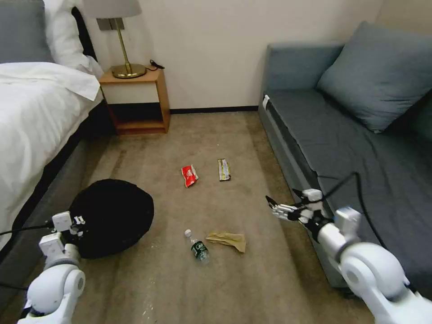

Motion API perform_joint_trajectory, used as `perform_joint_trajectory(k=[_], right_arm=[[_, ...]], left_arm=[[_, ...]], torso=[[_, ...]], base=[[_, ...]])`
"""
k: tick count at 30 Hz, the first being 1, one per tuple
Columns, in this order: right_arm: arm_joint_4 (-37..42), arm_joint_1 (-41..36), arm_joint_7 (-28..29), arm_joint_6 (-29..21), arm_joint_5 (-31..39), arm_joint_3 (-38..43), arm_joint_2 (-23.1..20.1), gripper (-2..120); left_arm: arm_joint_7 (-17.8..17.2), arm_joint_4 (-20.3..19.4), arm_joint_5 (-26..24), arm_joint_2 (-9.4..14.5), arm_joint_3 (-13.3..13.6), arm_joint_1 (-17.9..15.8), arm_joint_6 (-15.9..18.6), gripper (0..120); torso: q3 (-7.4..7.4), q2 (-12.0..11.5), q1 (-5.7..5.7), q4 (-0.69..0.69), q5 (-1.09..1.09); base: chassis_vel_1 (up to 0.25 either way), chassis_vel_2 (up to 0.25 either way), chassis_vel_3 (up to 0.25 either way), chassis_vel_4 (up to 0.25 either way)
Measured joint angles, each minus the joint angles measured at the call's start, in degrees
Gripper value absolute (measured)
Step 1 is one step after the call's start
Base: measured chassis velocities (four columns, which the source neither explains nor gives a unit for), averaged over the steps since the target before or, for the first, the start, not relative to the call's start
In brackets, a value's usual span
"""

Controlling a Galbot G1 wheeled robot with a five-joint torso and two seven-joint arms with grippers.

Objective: Pick up the trash bin, then pick up the garbage on the floor and place it into the trash bin.

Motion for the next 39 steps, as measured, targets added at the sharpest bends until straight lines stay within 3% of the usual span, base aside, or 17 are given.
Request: perform_joint_trajectory(k=[1,5,6,10,14,23,39], right_arm=[[0.0,0.0,0.0,0.0,0.0,0.0,0.0,100],[-10.58,16.78,-0.26,0.1,2.08,-14.12,-0.7,100],[-10.58,16.78,-0.26,0.1,2.08,-14.12,-0.7,100],[-19.04,29.75,-1.15,-0.23,2.92,-26.17,2.69,100],[-24.45,35.29,-2.03,-0.9,2.57,-34.13,6.73,100],[-33.8,39.13,-4.32,-1.76,-2.48,-48.22,14.18,100],[-43.34,36.34,-5.8,-1.11,-9.04,-52.54,24.99,100]], left_arm=[[0.0,0.0,0.0,0.0,0.0,0.0,0.0,5],[0.01,-1.87,1.79,-1.8,0.14,1.61,-0.65,5],[0.01,-1.87,1.79,-1.8,0.14,1.61,-0.65,5],[0.33,-2.55,3.43,-2.49,0.14,2.99,-2.57,5],[1.4,-2.43,3.84,-2.42,-0.25,4.35,-4.32,5],[1.3,-0.81,3.78,-2.09,-0.83,5.59,-6.52,5],[-1.21,0.11,3.02,-1.96,-1.78,4.44,-6.94,5]], torso=[[0.0,0.0,0.0,0.0,0.0],[0.0,0.0,0.0,-0.01,-0.01],[0.0,0.0,0.0,-0.01,-0.01],[0.0,0.0,0.0,0.01,-0.03],[0.0,0.0,0.0,0.02,-0.02],[-0.01,0.0,0.0,0.01,-0.03],[-0.01,0.0,0.0,0.0,-0.02]], base=[[0.0,0.0,0.0,0.0],[0.0,0.0,0.0,0.0],[0.0,0.0,0.0,0.0],[0.0,0.0,0.0,0.0],[0.0,0.0,0.0,0.0],[0.0,0.0,0.0,0.0],[0.0,0.0,0.0,0.0]])
